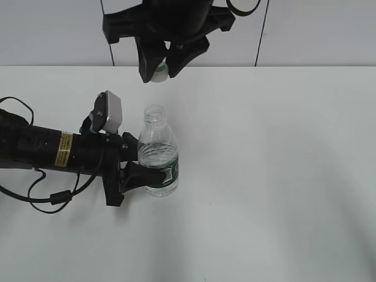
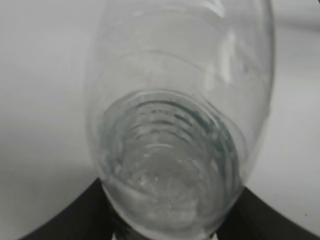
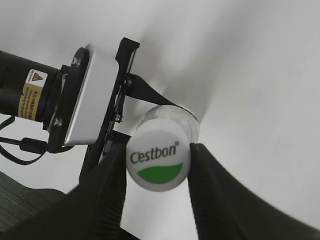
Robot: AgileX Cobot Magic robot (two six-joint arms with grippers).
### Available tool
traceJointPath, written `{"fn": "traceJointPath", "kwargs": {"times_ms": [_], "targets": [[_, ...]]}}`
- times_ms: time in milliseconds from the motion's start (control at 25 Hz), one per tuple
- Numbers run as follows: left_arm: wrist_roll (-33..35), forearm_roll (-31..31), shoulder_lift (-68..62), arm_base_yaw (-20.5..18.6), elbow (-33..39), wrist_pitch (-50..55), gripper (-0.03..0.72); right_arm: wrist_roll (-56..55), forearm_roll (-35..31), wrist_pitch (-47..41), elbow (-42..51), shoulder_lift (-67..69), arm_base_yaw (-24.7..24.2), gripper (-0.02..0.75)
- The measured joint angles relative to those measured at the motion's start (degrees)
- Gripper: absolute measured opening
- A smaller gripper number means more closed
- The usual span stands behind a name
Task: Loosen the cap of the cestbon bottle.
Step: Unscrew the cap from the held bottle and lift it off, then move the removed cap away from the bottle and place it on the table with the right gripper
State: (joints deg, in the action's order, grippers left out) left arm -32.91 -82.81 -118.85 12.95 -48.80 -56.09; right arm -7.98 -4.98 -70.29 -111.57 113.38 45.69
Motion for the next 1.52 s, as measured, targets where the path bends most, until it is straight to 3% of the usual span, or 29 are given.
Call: {"fn": "traceJointPath", "kwargs": {"times_ms": [200,360,680,840,1000,1240,1520], "targets": [[0.00,-0.06,0.00,0.00,0.00,0.00,0.339,-2.38,-0.38,0.00,0.07,-0.92,-2.76,0.299],[0.00,-0.10,0.00,0.00,0.00,0.00,0.339,-1.95,1.47,0.17,3.12,-4.43,-8.46,0.299],[0.00,-0.10,0.00,0.00,0.00,0.00,0.339,1.09,3.04,0.24,22.36,-13.84,-25.36,0.298],[0.00,-0.10,0.00,0.00,0.00,0.00,0.339,2.47,3.29,1.42,30.76,-17.42,-31.27,0.298],[0.00,-0.10,0.00,0.00,0.00,-0.05,0.339,2.97,2.73,8.21,38.90,-17.76,-32.38,0.298],[0.00,-0.10,0.00,0.00,0.00,-0.10,0.339,4.97,-0.87,27.71,51.80,-16.04,-32.38,0.298],[0.00,-0.10,0.00,0.00,0.00,-0.10,0.337,5.85,-1.30,38.65,54.11,-7.41,-32.38,0.298]]}}
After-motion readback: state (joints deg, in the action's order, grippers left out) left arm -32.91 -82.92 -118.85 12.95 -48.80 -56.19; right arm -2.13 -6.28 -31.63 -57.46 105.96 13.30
